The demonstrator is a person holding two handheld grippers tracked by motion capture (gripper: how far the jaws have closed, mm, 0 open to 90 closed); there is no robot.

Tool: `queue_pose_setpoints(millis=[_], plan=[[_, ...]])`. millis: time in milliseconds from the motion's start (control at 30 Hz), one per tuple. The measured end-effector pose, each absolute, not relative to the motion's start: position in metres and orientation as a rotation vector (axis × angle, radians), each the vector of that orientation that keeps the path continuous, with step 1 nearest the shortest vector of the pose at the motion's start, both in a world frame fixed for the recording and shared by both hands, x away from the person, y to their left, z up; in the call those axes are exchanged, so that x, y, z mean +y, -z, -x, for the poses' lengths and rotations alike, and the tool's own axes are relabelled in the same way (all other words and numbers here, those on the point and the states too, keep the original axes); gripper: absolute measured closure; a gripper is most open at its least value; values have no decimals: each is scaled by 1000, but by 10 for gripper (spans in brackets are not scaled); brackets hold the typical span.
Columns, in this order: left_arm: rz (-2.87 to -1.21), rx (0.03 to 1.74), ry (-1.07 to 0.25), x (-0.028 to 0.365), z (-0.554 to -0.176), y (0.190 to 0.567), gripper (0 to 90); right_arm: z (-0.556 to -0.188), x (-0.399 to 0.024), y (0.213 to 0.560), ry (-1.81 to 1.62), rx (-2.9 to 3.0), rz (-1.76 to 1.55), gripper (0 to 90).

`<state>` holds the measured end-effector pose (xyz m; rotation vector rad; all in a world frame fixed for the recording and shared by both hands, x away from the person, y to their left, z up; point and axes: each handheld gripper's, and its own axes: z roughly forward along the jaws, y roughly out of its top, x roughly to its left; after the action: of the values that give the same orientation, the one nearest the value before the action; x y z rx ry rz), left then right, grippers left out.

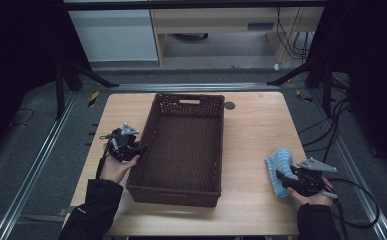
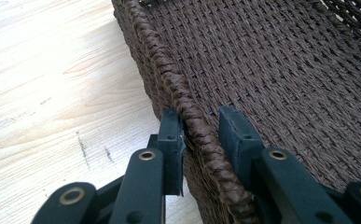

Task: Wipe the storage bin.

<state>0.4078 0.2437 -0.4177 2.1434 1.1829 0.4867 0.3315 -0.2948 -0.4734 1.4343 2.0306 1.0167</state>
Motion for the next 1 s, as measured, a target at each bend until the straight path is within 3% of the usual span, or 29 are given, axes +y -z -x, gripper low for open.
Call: queue_pose_setpoints(millis=[167, 300, 400, 1000], plan=[[-2139, 1182, -479, 244, -408, 418, 703, -331, -295, 477, -999, 2045, -1447, 483], [-2133, 1184, -465, 245, -410, 418, 698, -332, -295, 480, -990, 2061, -1460, 616], [-2145, 1176, -467, 245, -410, 418, 702, -332, -296, 479, -986, 2067, -1470, 664], [-2154, 1164, -477, 237, -405, 416, 739, -357, -277, 459, -1076, 2039, -1375, 669]])
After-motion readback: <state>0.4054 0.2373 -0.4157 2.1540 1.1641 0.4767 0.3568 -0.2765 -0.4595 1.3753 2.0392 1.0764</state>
